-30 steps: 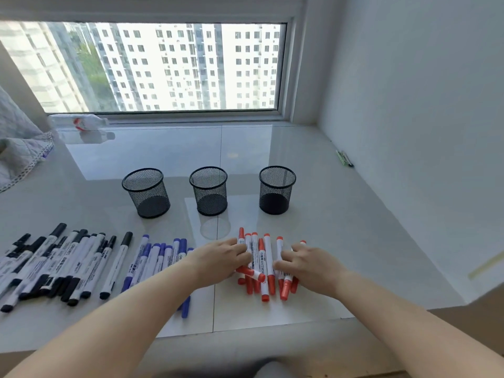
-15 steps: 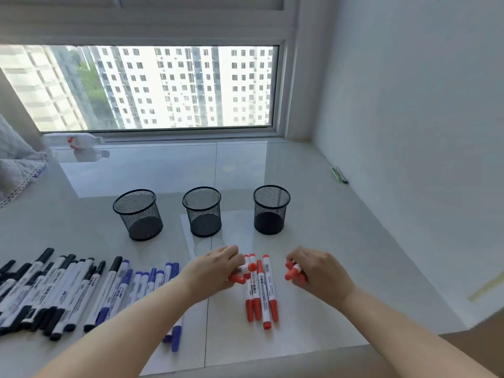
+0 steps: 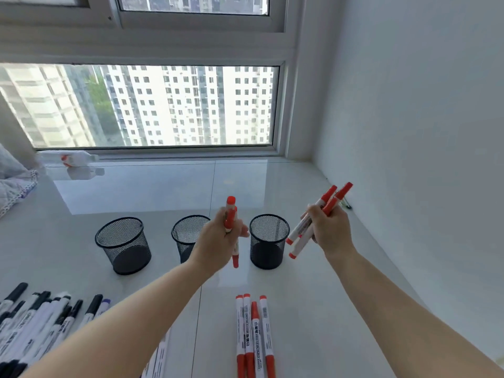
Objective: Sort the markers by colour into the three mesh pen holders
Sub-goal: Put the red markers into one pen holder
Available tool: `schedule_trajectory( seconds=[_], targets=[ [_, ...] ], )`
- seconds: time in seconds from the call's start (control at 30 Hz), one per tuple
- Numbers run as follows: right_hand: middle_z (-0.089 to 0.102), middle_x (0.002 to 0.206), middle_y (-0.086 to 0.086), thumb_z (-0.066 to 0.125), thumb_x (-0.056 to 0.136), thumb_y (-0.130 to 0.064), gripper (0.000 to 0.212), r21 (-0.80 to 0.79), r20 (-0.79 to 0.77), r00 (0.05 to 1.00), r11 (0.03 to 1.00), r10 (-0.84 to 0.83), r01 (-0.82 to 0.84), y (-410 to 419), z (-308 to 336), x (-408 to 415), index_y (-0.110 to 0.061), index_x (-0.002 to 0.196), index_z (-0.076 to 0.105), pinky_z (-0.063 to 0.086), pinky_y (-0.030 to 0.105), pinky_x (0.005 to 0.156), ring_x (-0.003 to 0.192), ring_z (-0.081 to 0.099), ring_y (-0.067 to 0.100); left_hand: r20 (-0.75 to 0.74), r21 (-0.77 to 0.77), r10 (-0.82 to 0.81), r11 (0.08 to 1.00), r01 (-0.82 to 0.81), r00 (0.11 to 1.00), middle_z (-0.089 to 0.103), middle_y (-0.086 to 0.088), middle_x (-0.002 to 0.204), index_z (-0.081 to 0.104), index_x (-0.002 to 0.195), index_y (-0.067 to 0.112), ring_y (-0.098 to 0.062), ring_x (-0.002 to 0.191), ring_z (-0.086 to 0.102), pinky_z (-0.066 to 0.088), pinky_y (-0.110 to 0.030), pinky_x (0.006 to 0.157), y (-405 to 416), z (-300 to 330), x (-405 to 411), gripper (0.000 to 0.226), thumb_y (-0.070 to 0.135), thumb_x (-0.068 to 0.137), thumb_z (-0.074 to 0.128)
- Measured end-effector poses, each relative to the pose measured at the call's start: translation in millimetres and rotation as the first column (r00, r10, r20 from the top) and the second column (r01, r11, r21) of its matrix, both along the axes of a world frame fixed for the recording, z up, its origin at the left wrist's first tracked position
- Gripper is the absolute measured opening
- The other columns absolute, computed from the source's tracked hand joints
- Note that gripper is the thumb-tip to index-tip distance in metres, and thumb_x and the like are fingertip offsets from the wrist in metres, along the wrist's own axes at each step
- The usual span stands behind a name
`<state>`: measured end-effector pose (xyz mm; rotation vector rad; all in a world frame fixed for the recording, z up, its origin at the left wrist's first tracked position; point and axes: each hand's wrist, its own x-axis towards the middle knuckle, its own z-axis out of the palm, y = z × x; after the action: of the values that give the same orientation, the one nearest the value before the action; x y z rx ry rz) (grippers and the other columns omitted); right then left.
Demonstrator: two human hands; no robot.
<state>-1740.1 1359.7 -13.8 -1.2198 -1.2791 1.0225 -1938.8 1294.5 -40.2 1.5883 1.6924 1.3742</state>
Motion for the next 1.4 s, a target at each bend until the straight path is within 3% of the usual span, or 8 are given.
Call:
schedule_trajectory(
  seconds=[0.2, 0.4, 0.57, 0.67, 0.83, 1.2, 1.3, 1.4],
  targets=[
    [0.062, 0.068, 0.001, 0.049, 0.087, -0.009, 0.014, 0.023, -0.18, 0.984, 1.0, -0.004, 0.008, 38.8, 12.8, -21.2, -0.014, 0.077, 0.056, 0.04, 0.016, 0.037, 0.051, 0.058, 0.018, 0.322, -0.013, 0.089, 0.996, -0.09, 0.942, 0.056, -0.001, 0.072, 0.044, 0.09, 0.015, -0.012, 0.065, 0.061, 0.05, -0.023, 0.064, 45.0, 24.6, 6.7, 0.007, 0.012, 0.096, 0.043],
    [0.07, 0.072, 0.0, 0.053, 0.091, -0.029, 0.025, -0.001, -0.089, 0.996, 1.0, 0.011, -0.011, 62.0, -19.8, -46.2, -0.015, 0.072, 0.061, 0.047, 0.022, 0.058, 0.062, 0.065, 0.013, 0.497, 0.056, 0.121, 0.984, -0.171, 0.859, 0.049, 0.0, 0.066, 0.046, 0.081, 0.015, -0.001, 0.047, 0.052, 0.048, -0.012, 0.05, 83.1, 36.7, 15.5, 0.013, 0.017, 0.093, 0.051],
    [0.063, 0.052, 0.0, 0.044, 0.095, -0.024, 0.03, -0.002, -0.072, 0.997, 1.0, 0.011, -0.011, 63.1, -35.8, -47.4, -0.012, 0.072, 0.059, 0.043, 0.011, 0.045, 0.04, 0.059, 0.009, 0.632, 0.032, 0.112, 0.985, -0.17, 0.767, 0.049, 0.0, 0.063, 0.05, 0.083, 0.013, -0.001, 0.043, 0.05, 0.049, -0.015, 0.05, 94.7, 27.9, 26.4, 0.014, 0.023, 0.092, 0.055],
    [0.067, 0.065, 0.006, 0.042, 0.095, -0.018, 0.02, -0.019, -0.172, 0.984, 0.999, 0.047, -0.051, 60.9, -37.0, -48.6, -0.011, 0.082, 0.055, 0.052, 0.022, 0.063, 0.059, 0.067, 0.015, 0.709, 0.008, 0.12, 0.984, -0.177, 0.695, 0.048, 0.001, 0.062, 0.05, 0.081, 0.015, -0.004, 0.045, 0.051, 0.049, -0.019, 0.052, 95.7, 20.6, 33.2, 0.015, 0.023, 0.093, 0.054],
    [0.068, 0.071, 0.007, 0.043, 0.095, -0.012, 0.013, -0.088, -0.376, 0.925, 0.991, 0.06, -0.099, 55.1, -44.1, -52.1, -0.013, 0.084, 0.05, 0.05, 0.032, 0.069, 0.073, 0.07, 0.02, 0.718, -0.058, 0.187, 0.976, -0.21, 0.671, 0.051, 0.0, 0.061, 0.05, 0.08, 0.015, -0.013, 0.052, 0.053, 0.048, -0.024, 0.056, 95.6, 8.1, 40.3, 0.016, 0.023, 0.093, 0.052],
    [0.068, 0.072, -0.006, 0.047, 0.093, -0.015, 0.011, -0.108, -0.147, 0.986, 0.99, 0.079, -0.095, 40.0, -66.5, -58.1, -0.018, 0.083, 0.051, 0.044, 0.015, 0.056, 0.062, 0.06, 0.003, 0.575, -0.107, 0.283, 0.956, -0.273, 0.767, 0.064, 0.003, 0.075, 0.056, 0.093, 0.013, 0.006, 0.044, 0.055, 0.039, -0.005, 0.041, 87.4, -24.4, 41.9, 0.011, 0.022, 0.094, 0.05],
    [0.063, 0.068, -0.005, 0.05, 0.091, -0.013, 0.012, -0.096, -0.107, 0.993, 0.993, 0.053, -0.063, 34.1, -68.6, -54.9, -0.018, 0.081, 0.051, 0.044, 0.01, 0.049, 0.054, 0.055, 0.007, 0.552, -0.154, 0.287, 0.958, -0.242, 0.783, 0.067, 0.005, 0.077, 0.057, 0.093, 0.015, -0.001, 0.067, 0.062, 0.045, -0.016, 0.063, 82.0, -34.0, 51.0, 0.011, 0.024, 0.092, 0.051],
    [0.063, 0.077, 0.003, 0.053, 0.09, -0.016, 0.008, -0.09, -0.101, 0.994, 0.995, 0.032, -0.041, 31.6, -69.7, -53.3, -0.02, 0.083, 0.052, 0.048, 0.022, 0.064, 0.068, 0.059, 0.015, 0.555, -0.209, 0.291, 0.955, -0.208, 0.779, 0.068, 0.0, 0.083, 0.061, 0.091, 0.011, -0.017, 0.083, 0.062, 0.047, -0.033, 0.077, 75.9, -41.9, 56.9, 0.014, 0.023, 0.09, 0.054]
  ],
)
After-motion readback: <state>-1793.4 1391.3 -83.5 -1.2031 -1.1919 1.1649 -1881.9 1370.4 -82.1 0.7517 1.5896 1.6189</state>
